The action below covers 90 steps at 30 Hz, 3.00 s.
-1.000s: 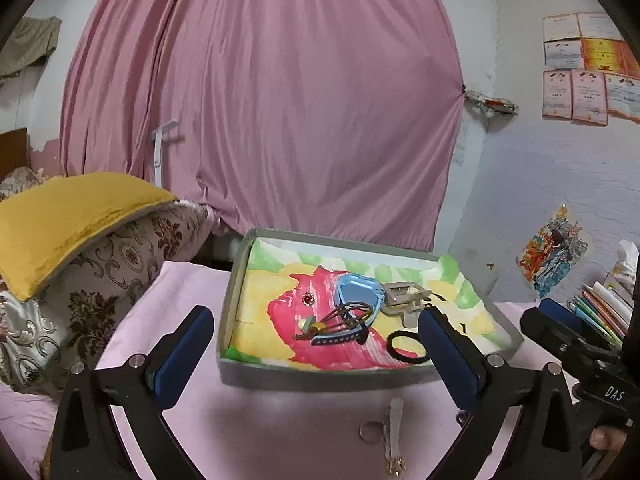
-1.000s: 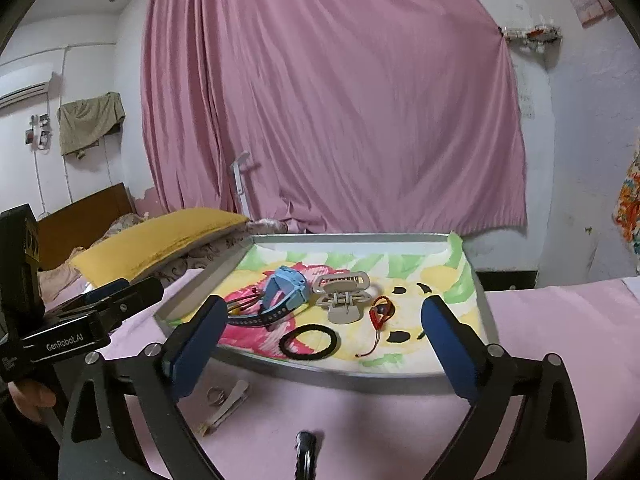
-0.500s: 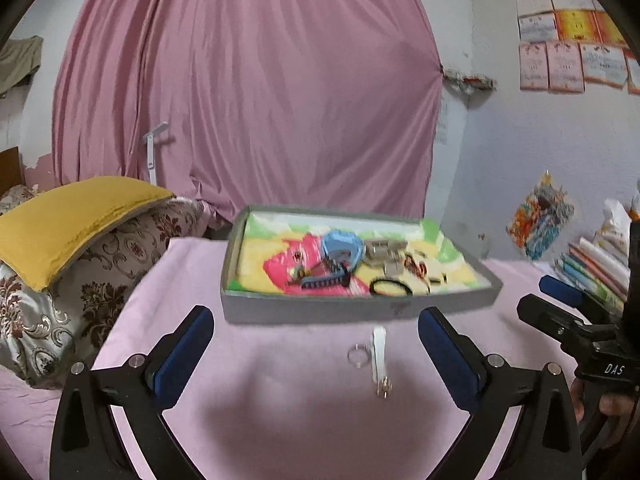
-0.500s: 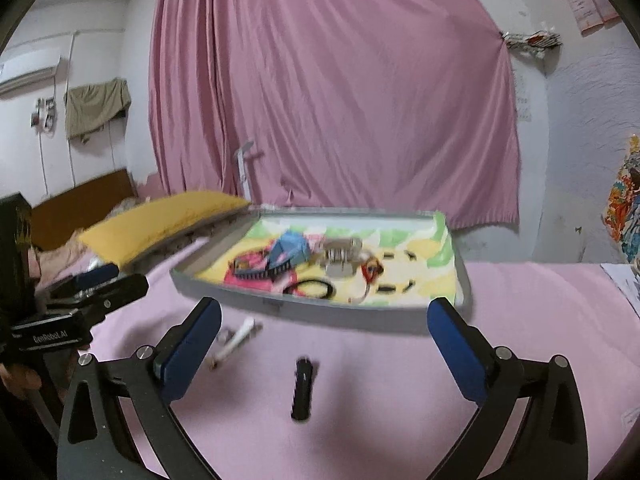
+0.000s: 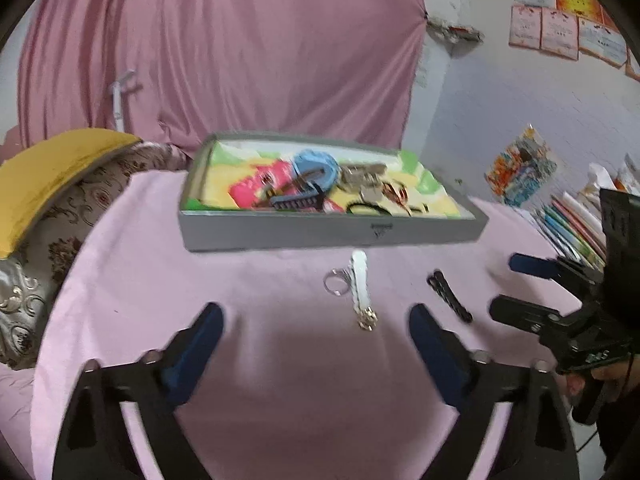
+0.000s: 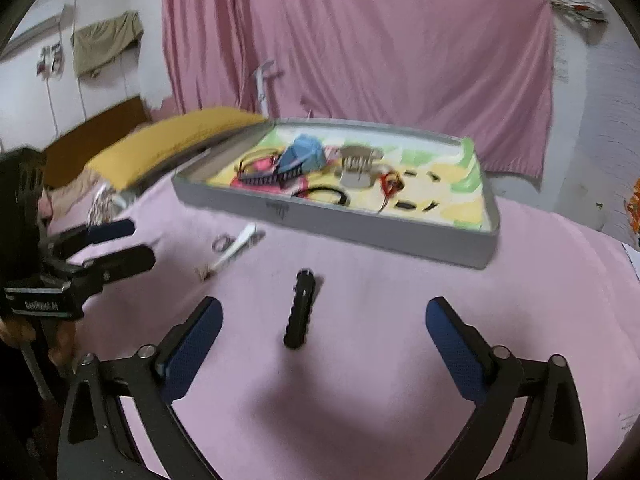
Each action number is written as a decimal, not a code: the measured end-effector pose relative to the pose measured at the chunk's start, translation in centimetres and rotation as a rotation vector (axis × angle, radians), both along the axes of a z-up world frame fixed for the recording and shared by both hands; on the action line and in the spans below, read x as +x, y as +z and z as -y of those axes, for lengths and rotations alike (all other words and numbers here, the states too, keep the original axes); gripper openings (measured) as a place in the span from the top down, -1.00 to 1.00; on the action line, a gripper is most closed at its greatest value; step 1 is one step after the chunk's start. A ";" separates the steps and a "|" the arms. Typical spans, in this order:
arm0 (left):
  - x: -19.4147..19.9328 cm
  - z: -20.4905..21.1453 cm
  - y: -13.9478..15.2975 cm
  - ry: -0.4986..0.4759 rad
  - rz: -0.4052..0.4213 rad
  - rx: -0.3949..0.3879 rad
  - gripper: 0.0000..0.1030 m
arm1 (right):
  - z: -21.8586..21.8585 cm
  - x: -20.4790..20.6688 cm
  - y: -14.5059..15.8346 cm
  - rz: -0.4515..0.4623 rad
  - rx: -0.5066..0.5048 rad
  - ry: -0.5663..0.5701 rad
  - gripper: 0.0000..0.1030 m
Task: Organize jewelry
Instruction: 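Withdraw both tools from the tray toward the items left on the bed, then grasp the small gold charm with the left tool while the right tool grasps the black hair clip, then lift the charm and black clip and carry both over the tray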
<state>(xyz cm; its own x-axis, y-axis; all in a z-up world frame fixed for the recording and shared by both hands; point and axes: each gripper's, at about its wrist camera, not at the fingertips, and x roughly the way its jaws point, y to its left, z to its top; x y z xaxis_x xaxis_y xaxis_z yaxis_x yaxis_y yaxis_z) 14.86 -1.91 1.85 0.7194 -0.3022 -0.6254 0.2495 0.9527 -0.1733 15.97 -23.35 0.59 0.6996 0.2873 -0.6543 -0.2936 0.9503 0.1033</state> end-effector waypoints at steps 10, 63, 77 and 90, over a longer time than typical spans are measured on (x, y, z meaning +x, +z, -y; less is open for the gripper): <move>1.1 2.2 -0.7 -0.127 -0.068 0.029 0.05 | -1.7 1.8 -1.0 -0.088 -0.053 0.091 -0.06; 1.5 5.5 2.4 -0.194 0.042 0.043 0.78 | 0.1 2.2 1.3 0.017 0.046 0.095 0.81; 5.3 6.1 5.9 -0.045 0.248 -0.067 0.78 | 1.9 3.8 4.6 0.235 0.199 -0.070 0.81; 9.3 7.7 6.5 0.077 0.415 -0.017 0.78 | 1.3 6.7 5.7 0.422 0.133 -0.198 0.81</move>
